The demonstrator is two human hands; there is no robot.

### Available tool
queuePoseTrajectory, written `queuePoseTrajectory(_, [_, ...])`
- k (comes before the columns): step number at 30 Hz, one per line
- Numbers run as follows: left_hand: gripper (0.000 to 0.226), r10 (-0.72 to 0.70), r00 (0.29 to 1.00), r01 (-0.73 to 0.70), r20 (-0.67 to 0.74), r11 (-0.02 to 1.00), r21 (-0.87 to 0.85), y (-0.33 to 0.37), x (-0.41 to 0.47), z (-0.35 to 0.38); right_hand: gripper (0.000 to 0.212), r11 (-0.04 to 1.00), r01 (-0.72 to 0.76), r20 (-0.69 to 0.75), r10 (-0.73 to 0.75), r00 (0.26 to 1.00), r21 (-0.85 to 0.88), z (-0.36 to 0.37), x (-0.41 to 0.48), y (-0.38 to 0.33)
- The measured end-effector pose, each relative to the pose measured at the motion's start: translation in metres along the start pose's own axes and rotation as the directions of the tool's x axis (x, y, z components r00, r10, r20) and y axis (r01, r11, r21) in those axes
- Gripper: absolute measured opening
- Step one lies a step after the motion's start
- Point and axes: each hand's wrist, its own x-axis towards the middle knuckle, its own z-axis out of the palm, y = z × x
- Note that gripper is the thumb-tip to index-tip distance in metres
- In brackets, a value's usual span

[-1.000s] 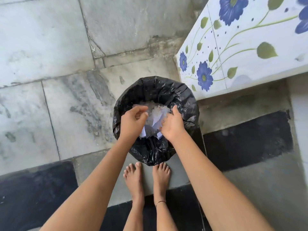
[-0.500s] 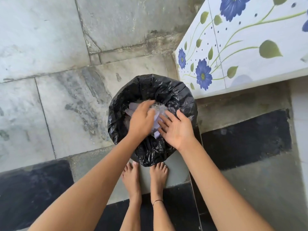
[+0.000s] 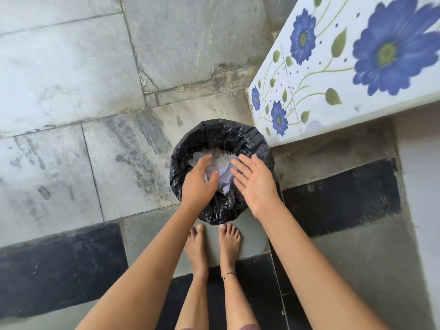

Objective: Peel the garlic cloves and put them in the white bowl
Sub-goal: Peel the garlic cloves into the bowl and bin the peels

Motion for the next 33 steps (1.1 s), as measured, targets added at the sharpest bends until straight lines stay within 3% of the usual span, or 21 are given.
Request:
queuePoseTrajectory(2, [0.045,0.044,0.998,-0.044,-0.04,0.999,0.012,0.027,-0.027,-0.026,0.037,0.939,0.152,-0.033,-0.17,0.985,-0.307,0.01,-0.034,-0.013])
queuePoseTrajectory(4, [0.046,0.098,0.993,-0.095,-0.063,0.995,0.042,0.058,-0.059,-0.053,0.037,0.73,0.323,0.023,-0.389,0.921,-0.603,0.016,-0.071,-0.026])
queuePoseTrajectory(6, [0.048,0.142,0.988,-0.137,-0.065,0.988,0.071,0.091,-0.1,-0.084,0.041,0.502,0.387,0.089,-0.519,0.85,-0.773,0.021,-0.122,-0.042])
queuePoseTrajectory(9, [0.05,0.191,0.981,-0.187,-0.03,0.978,0.09,0.136,-0.156,-0.128,0.048,0.295,0.445,0.148,-0.672,0.726,-0.845,0.032,-0.198,-0.064])
queuePoseTrajectory(13, [0.051,0.413,0.907,-0.395,-0.082,0.902,0.175,0.217,-0.209,-0.193,0.049,0.024,0.532,0.268,-0.845,0.464,-0.846,0.054,-0.305,-0.118])
queuePoseTrajectory(15, [0.051,0.513,0.854,-0.485,-0.091,0.847,0.218,0.251,-0.245,-0.211,0.046,-0.058,0.528,0.274,-0.899,0.341,-0.847,0.053,-0.357,-0.132])
queuePoseTrajectory(20, [0.048,0.705,0.702,-0.659,-0.102,0.697,0.281,0.315,-0.327,-0.228,0.044,-0.116,0.512,0.224,-0.962,0.156,-0.851,0.033,-0.466,-0.138])
queuePoseTrajectory(23, [0.048,0.787,0.614,-0.743,-0.061,0.602,0.292,0.349,-0.371,-0.212,0.044,-0.09,0.474,0.134,-0.989,0.059,-0.876,-0.005,-0.516,-0.13])
queuePoseTrajectory(26, [0.046,0.87,0.493,-0.836,0.009,0.471,0.283,0.377,-0.416,-0.182,0.043,-0.013,0.43,0.011,-1.0,-0.005,-0.903,-0.057,-0.561,-0.11])
queuePoseTrajectory(29, [0.044,0.905,0.42,-0.883,0.067,0.39,0.262,0.396,-0.452,-0.144,0.043,0.042,0.376,-0.068,-0.996,-0.056,-0.926,-0.112,-0.595,-0.089])
queuePoseTrajectory(33, [0.044,0.92,0.312,-0.936,0.238,0.254,0.245,0.418,-0.518,-0.062,0.043,0.204,0.263,-0.244,-0.961,-0.132,-0.943,-0.209,-0.647,-0.037])
